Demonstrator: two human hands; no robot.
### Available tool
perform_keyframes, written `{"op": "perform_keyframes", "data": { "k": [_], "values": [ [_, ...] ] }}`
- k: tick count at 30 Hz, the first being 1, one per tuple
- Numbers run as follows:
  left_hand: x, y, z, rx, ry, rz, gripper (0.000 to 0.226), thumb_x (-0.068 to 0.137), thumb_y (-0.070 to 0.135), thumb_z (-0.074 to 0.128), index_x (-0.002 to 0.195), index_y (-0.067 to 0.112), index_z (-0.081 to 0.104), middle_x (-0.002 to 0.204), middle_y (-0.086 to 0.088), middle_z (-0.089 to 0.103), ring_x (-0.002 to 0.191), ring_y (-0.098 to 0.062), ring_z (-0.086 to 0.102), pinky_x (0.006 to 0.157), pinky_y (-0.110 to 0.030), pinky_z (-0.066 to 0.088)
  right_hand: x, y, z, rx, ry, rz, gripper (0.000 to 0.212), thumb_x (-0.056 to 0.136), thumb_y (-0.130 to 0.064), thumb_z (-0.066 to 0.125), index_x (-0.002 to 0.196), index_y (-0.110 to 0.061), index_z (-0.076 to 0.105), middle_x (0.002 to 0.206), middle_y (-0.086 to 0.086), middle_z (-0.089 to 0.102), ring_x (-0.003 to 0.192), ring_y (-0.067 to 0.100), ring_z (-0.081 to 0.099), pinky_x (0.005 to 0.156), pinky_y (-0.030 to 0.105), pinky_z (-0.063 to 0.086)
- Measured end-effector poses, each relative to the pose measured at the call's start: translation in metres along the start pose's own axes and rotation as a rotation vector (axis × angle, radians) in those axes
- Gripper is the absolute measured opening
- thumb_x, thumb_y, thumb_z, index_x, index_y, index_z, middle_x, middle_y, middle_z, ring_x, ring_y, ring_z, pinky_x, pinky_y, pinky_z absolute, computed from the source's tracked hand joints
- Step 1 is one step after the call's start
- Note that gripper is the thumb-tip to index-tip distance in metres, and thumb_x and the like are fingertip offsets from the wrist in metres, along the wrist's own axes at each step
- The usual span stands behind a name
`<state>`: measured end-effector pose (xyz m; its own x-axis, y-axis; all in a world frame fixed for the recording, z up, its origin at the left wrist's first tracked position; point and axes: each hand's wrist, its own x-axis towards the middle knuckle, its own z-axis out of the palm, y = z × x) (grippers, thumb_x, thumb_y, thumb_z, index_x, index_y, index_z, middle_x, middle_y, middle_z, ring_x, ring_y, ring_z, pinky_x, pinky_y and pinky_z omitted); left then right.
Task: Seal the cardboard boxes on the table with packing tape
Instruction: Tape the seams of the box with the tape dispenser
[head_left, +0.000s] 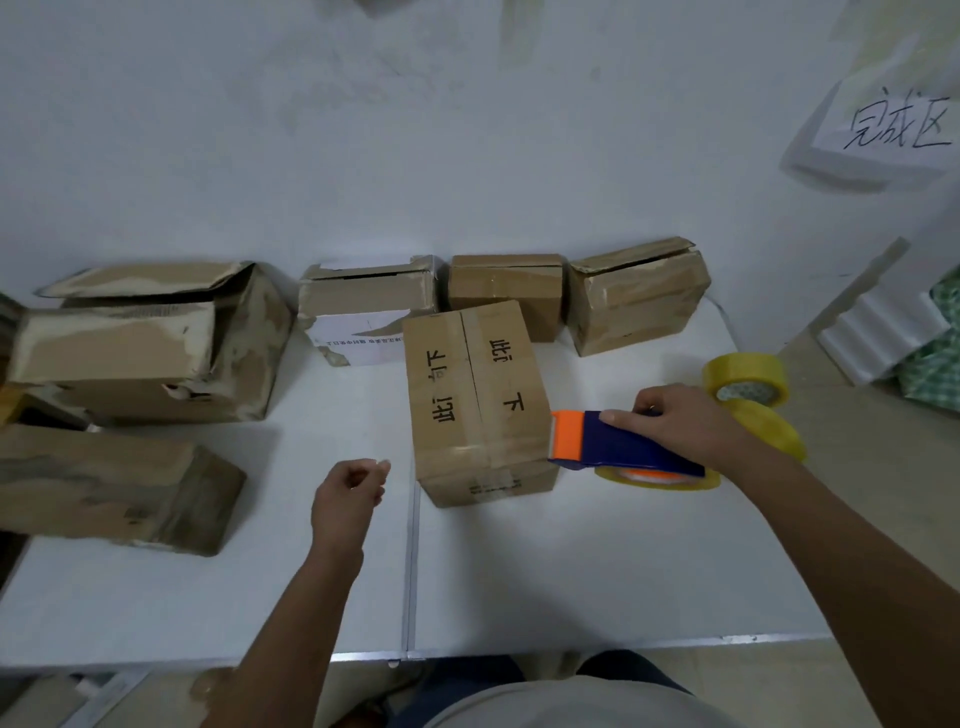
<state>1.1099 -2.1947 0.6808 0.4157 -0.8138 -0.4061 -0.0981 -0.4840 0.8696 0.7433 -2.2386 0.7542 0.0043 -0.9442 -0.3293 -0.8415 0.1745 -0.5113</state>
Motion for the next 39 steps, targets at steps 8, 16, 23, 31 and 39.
{"op": "perform_keyframes", "data": {
  "k": [8, 16, 23, 31, 39],
  "values": [
    [-0.009, -0.009, 0.023, 0.092, 0.069, -0.057, 0.029, 0.087, 0.038, 0.073, 0.102, 0.017, 0.06, 0.099, 0.003, 0.064, 0.096, -0.019, 0.059, 0.083, -0.033, 0.047, 0.001, 0.016, 0.007, -0.016, 0.007, -0.004, 0.045, 0.084, -0.065, 0.057, 0.083, -0.021, 0.064, 0.08, -0.004, 0.067, 0.073, 0.012, 0.064, 0.065, 0.025, 0.048],
    [-0.013, -0.008, 0.041, 0.103, 0.105, -0.077, 0.037, 0.089, 0.037, 0.072, 0.112, 0.014, 0.054, 0.093, 0.005, 0.057, 0.091, -0.016, 0.055, 0.077, -0.028, 0.039, 0.007, 0.023, 0.007, -0.014, 0.012, -0.021, 0.044, 0.084, -0.064, 0.059, 0.086, -0.02, 0.065, 0.082, -0.003, 0.067, 0.076, 0.014, 0.064, 0.064, 0.025, 0.047],
    [-0.013, -0.009, 0.041, 0.114, 0.116, -0.058, 0.036, 0.088, 0.036, 0.073, 0.11, 0.014, 0.054, 0.092, 0.005, 0.058, 0.086, -0.013, 0.054, 0.068, -0.024, 0.039, 0.01, 0.024, 0.003, -0.009, 0.002, -0.023, 0.043, 0.083, -0.065, 0.059, 0.086, -0.022, 0.066, 0.082, -0.005, 0.067, 0.076, 0.012, 0.063, 0.062, 0.023, 0.046],
    [-0.006, -0.011, 0.042, 0.132, 0.119, -0.056, 0.039, 0.089, 0.036, 0.072, 0.114, 0.012, 0.056, 0.093, 0.005, 0.058, 0.092, -0.017, 0.055, 0.074, -0.026, 0.04, 0.015, 0.032, 0.012, 0.02, -0.044, -0.007, 0.043, 0.083, -0.064, 0.059, 0.087, -0.022, 0.066, 0.084, -0.005, 0.068, 0.076, 0.011, 0.065, 0.063, 0.022, 0.048],
    [0.005, -0.003, 0.038, 0.162, 0.102, -0.054, 0.036, 0.089, 0.038, 0.072, 0.112, 0.016, 0.054, 0.097, 0.004, 0.058, 0.096, -0.018, 0.055, 0.076, -0.029, 0.04, 0.023, 0.027, 0.014, 0.004, -0.051, -0.015, 0.045, 0.084, -0.066, 0.056, 0.091, -0.023, 0.065, 0.086, -0.006, 0.067, 0.076, 0.01, 0.063, 0.062, 0.021, 0.047]
  ]
}}
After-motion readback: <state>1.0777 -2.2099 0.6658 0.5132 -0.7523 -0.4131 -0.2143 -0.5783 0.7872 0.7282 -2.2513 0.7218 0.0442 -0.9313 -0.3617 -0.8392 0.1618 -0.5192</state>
